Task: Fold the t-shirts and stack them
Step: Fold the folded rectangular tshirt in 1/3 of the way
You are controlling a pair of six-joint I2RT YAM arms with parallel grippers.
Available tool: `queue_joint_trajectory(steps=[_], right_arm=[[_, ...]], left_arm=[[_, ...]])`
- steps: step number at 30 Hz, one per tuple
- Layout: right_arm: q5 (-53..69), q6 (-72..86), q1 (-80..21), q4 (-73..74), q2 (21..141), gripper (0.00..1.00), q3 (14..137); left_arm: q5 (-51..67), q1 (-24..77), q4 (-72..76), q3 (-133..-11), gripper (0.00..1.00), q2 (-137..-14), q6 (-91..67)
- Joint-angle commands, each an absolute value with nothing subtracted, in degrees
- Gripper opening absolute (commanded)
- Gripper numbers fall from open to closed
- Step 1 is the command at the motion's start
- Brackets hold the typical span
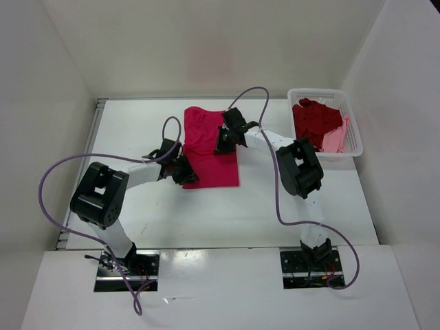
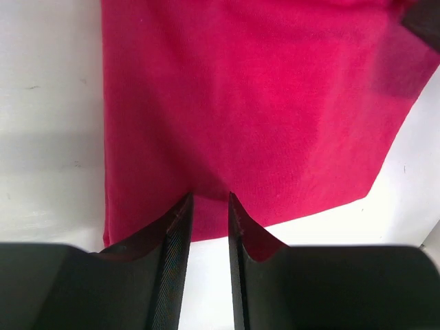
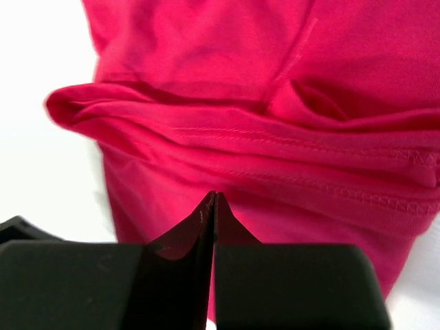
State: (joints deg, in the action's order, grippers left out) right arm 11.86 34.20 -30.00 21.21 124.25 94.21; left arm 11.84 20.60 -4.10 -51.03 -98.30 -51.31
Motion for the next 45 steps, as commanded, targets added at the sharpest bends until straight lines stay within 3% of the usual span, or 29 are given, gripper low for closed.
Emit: queue_joint_trajectory(steps=[1,10,29,37,45], right_arm=[[12.4,33.5,-29.5,19.6,126.5,0.02,96.7],[13.1,33.5,-29.5,19.4,126.3,0.02,95.1],[8.5,32.3,-25.3,27.3,137.8,0.01,122.2],[12.2,37.3,-25.3,17.1,118.7,0.02,94.6],[12.2,38.1,-25.3,14.6,118.6,0.02,85.6]], left_arm=[[10.7,20.9,-2.7,-51.0,0.34,-99.4,-50.6],[9.4,20.9,-4.6,-48.4,0.34,-96.5,-48.9],[7.6,20.9,-8.6,-47.3,0.34,-91.8,-45.6],[8.4,20.9,-9.1,-52.8,0.35,-90.3,-46.2],[13.0,22.0,-4.7,-54.0,0.35,-94.6,-48.6]])
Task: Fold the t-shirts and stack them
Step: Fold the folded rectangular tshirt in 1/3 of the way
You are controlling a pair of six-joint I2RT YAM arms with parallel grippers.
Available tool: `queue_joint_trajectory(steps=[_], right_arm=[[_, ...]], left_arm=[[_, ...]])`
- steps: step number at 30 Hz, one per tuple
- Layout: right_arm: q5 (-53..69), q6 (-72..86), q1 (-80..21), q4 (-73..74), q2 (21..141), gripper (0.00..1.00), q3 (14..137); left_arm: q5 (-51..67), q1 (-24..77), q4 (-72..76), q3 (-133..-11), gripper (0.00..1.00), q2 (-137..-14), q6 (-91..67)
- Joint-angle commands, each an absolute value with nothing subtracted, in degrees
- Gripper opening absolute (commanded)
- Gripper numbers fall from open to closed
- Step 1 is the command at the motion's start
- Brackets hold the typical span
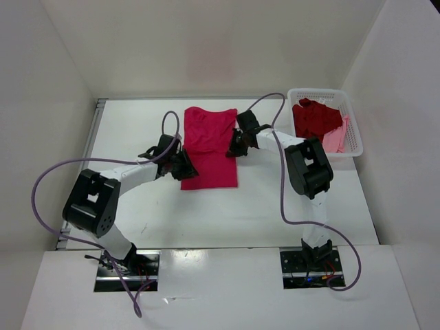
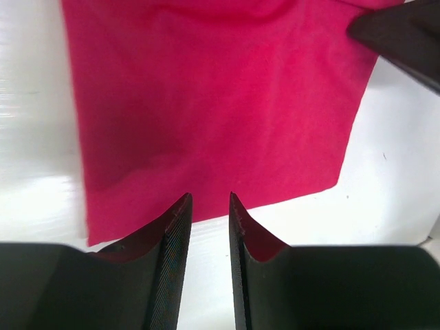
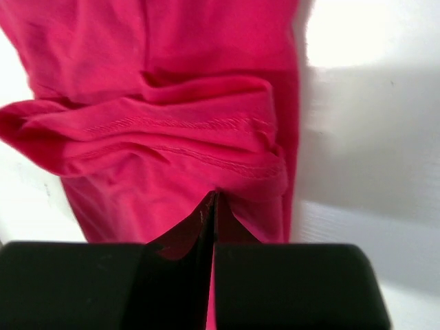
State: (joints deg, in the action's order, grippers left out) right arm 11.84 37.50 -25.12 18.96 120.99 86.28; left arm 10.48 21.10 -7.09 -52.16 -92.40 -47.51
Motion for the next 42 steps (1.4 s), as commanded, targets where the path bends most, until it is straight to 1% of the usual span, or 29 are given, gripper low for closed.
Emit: queue_joint_trajectory(steps=[1,7,13,17,20,23,26,27,30,35,42], right_arm=[[11.7,38.1,-24.8,13.9,119.2,0.02,85.0],[11.7,38.1,-23.6,12.7,122.3,0.02,88.2],[9.8,37.5,-21.9,10.7,125.8,0.02,92.8],[9.3,37.5,-20.0,10.7,128.5,0.02,97.5],[9.3,37.5,-19.5,12.2,130.1,0.02,103.2],[9.8,37.0,-19.5,15.2,128.3,0.02,105.1],[10.5,37.0,-20.0,15.3,123.3,0.02,100.0],[11.2,37.5,-20.0,14.3,119.6,0.02,95.1],[14.1,39.3,-21.6,12.1,115.2,0.02,86.9],[16.4,40.4,-23.8,9.8,113.9,0.02,78.9],[19.2,40.4,-23.8,9.1,118.6,0.02,80.3]], left_arm=[[13.7,22.0,-4.7,-54.5,0.35,-95.2,-48.6],[14.2,23.1,-2.6,-52.9,0.35,-99.2,-48.7],[9.5,23.1,-4.7,-49.2,0.35,-99.2,-45.5],[9.0,23.1,-5.3,-47.0,0.35,-97.0,-44.9],[8.4,23.1,-6.3,-47.6,0.35,-95.8,-44.4],[8.4,23.1,-8.4,-49.4,0.35,-93.6,-44.4],[7.7,23.1,-9.0,-52.9,0.35,-91.9,-44.4],[7.7,23.1,-9.0,-53.9,0.35,-91.8,-44.4],[9.5,23.1,-8.4,-56.1,0.35,-93.7,-44.9],[12.2,23.1,-4.9,-56.1,0.35,-97.2,-47.9],[13.5,23.1,-2.1,-54.1,0.35,-99.2,-48.4]])
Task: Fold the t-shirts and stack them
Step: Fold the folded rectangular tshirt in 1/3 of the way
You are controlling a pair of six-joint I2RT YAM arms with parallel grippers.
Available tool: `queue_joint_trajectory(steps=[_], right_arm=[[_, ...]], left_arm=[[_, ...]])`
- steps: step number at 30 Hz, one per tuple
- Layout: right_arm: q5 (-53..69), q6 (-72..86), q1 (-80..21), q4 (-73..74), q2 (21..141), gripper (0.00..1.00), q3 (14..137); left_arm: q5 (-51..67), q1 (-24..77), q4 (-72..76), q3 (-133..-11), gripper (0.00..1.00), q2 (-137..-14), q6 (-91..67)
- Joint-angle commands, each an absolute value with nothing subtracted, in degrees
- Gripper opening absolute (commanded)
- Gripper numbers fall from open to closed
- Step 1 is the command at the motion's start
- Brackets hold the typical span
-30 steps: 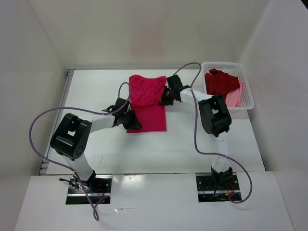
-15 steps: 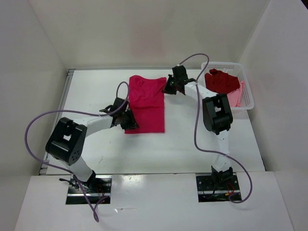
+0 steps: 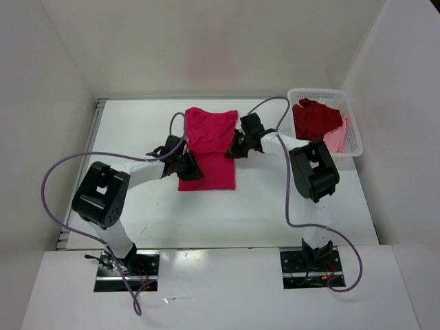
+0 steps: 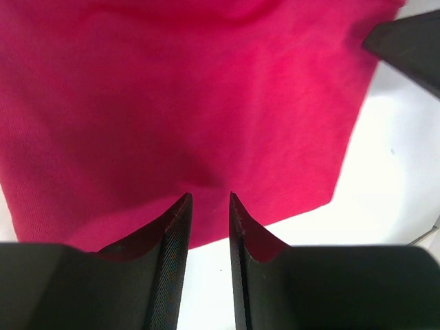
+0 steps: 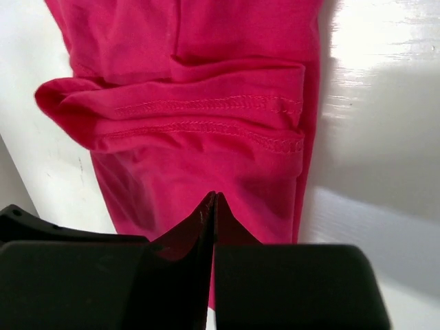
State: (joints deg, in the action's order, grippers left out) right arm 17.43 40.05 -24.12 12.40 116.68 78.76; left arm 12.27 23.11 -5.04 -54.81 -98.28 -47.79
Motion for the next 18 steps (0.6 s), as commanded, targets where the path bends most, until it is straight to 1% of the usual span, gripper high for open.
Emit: queue_joint_trajectory(steps=[1,7,18], right_arm=[[19.2,40.4,-23.8,9.1,119.3,0.02,81.1],[16.1,40.4,-23.8,8.0,124.4,0.02,87.1],[14.3,41.6,-21.0,10.2,131.7,0.02,103.5]], left_arm=[[14.1,23.1,-2.1,-53.2,0.35,-99.8,-48.4],[12.7,23.1,-2.2,-50.0,0.35,-99.8,-47.3],[9.5,23.1,-4.6,-47.8,0.35,-97.9,-44.9]])
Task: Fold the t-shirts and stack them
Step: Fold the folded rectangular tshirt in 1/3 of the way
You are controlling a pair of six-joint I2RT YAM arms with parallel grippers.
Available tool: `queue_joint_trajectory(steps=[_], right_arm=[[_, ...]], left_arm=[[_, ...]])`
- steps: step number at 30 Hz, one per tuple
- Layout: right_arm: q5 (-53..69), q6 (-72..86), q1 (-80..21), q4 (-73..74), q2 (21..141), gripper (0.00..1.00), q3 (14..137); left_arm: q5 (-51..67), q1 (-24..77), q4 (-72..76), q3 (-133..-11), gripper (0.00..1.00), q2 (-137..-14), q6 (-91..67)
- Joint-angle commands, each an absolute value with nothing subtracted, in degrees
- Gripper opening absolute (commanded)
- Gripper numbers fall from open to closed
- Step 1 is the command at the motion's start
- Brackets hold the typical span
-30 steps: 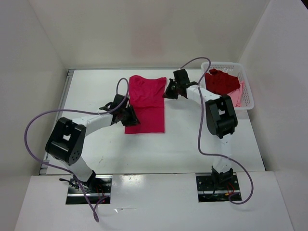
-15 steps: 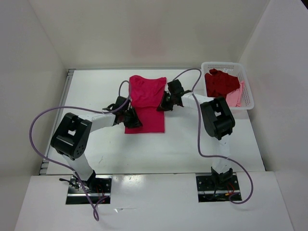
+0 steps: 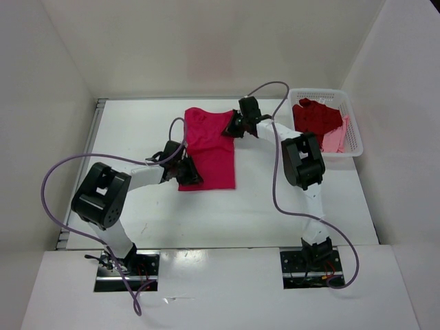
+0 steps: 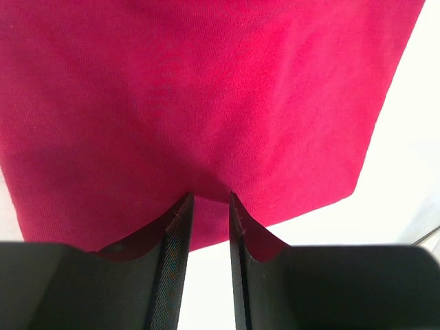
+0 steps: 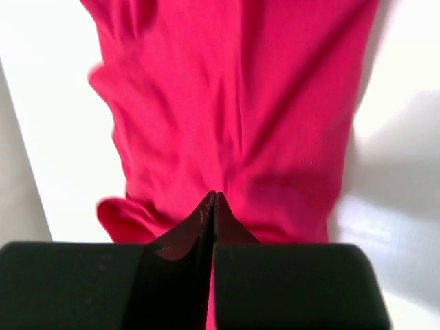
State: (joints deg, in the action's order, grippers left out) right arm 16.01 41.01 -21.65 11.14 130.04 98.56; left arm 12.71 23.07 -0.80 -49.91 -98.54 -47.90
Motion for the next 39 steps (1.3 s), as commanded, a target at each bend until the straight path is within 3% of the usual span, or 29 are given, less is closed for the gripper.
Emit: queue_joint_trajectory(steps=[1,4,12,17,39], right_arm=[[13.8,41.6,-21.0,11.1,132.4,0.02,104.7],[14.3,41.0,-21.0,13.4,133.0,0.02,107.1],[16.6,40.4,-21.9,10.8,116.0,0.02,88.0],[19.0,41.0,-22.8,8.6,114.8,0.02,80.0],[14.5,36.0,-17.6,18.9,128.9,0.02,100.5]], left_arm=[[9.5,23.1,-5.1,-47.8,0.35,-97.9,-44.9],[9.5,23.1,-6.4,-48.4,0.35,-95.9,-44.9],[9.0,23.1,-7.8,-52.7,0.37,-92.1,-44.9],[9.6,23.1,-7.2,-51.4,0.37,-92.1,-45.4],[6.9,23.1,-7.8,-45.6,0.37,-92.4,-44.4]])
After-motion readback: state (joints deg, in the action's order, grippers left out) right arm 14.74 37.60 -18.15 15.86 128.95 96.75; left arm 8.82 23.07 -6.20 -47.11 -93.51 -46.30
